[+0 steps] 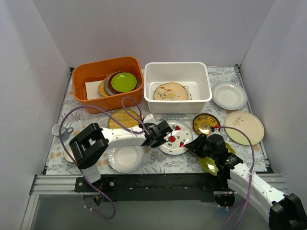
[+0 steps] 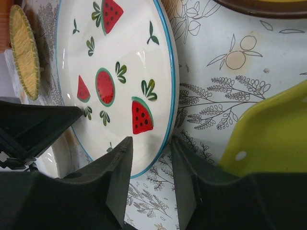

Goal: Place the plates into the plastic bin on the countertop
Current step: Pick up the plate at the center of the board.

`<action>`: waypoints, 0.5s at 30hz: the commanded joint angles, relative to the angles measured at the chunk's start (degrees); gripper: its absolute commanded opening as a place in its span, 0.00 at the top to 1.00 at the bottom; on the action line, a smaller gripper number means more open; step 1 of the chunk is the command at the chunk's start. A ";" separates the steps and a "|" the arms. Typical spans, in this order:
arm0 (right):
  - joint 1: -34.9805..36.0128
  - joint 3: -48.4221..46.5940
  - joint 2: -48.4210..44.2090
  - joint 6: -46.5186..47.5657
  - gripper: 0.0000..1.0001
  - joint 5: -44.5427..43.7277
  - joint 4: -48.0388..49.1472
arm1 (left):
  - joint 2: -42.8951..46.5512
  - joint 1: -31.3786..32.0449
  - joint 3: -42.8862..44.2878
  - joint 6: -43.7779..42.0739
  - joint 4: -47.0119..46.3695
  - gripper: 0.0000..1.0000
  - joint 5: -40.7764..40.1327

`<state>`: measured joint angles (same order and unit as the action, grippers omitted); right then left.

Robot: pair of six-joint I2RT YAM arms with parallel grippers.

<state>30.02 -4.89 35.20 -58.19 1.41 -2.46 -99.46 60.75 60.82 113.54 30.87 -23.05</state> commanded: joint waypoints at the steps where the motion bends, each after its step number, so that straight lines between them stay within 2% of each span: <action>1: -0.14 1.81 0.92 1.07 0.54 -3.78 -3.08 | 2.51 0.16 -5.44 2.92 0.68 1.00 3.18; 15: -0.14 4.18 1.62 -2.10 0.60 -6.07 2.80 | 2.87 1.91 -12.65 6.43 -1.96 1.00 6.70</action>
<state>30.02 -4.08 35.90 -59.96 -0.73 -0.30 -94.74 61.82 52.40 115.59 21.30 -19.51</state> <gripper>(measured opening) 0.406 0.008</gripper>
